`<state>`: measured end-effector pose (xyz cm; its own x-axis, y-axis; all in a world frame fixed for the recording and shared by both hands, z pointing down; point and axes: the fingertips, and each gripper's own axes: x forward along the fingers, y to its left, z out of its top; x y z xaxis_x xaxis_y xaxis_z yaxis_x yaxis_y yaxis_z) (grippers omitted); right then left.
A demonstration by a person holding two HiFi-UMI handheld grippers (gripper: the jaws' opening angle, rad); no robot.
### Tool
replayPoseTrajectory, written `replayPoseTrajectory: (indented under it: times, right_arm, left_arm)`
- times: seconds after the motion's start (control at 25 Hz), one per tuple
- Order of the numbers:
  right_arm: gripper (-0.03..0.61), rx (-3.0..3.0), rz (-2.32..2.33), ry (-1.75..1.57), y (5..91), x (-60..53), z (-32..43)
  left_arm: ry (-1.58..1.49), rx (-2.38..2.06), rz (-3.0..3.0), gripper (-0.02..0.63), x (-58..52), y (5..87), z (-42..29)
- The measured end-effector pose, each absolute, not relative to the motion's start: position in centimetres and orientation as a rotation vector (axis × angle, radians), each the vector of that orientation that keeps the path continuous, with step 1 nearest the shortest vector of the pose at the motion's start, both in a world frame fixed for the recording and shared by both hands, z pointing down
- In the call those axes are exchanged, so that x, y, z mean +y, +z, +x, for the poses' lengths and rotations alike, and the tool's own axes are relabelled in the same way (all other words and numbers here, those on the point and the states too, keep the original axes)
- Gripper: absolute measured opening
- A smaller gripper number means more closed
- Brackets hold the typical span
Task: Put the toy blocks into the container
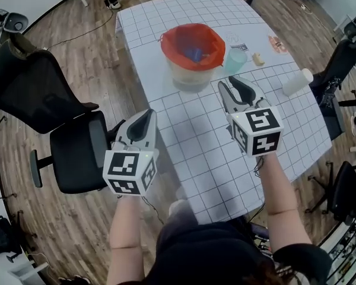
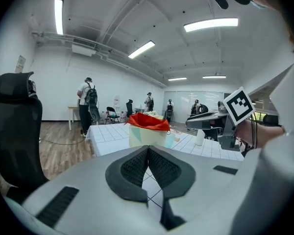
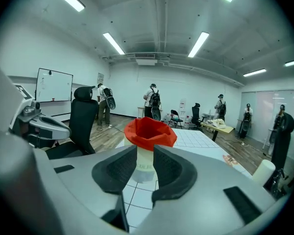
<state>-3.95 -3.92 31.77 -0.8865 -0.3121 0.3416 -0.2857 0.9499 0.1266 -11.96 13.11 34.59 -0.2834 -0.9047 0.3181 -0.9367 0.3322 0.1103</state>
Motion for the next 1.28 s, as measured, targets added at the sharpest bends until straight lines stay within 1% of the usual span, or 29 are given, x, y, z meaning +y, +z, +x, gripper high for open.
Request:
replayPoseTrajectory:
  times: [0.48,0.72,1.0,1.28]
  right_arm:
    - [0.119,-2.640,0.853,-0.016,30.4,-1.5,11.4]
    - [0.120,-2.587,1.013,0.113,32.1,1.2,18.8]
    - [0.119,-2.563,1.085,0.253,33.6,5.0,23.7]
    - [0.117,-2.568,1.128,0.313,33.4,10.2,27.1]
  left_arm:
    - [0.179,-2.103,1.870,0.026,14.4,34.6,-6.4]
    - [0.221,-2.011,1.980,0.026,13.6,34.7,-2.4]
    - [0.237,-1.936,2.039,0.026,14.1,34.8,1.6]
    - [0.246,-1.888,2.051,0.026,17.6,34.8,4.6]
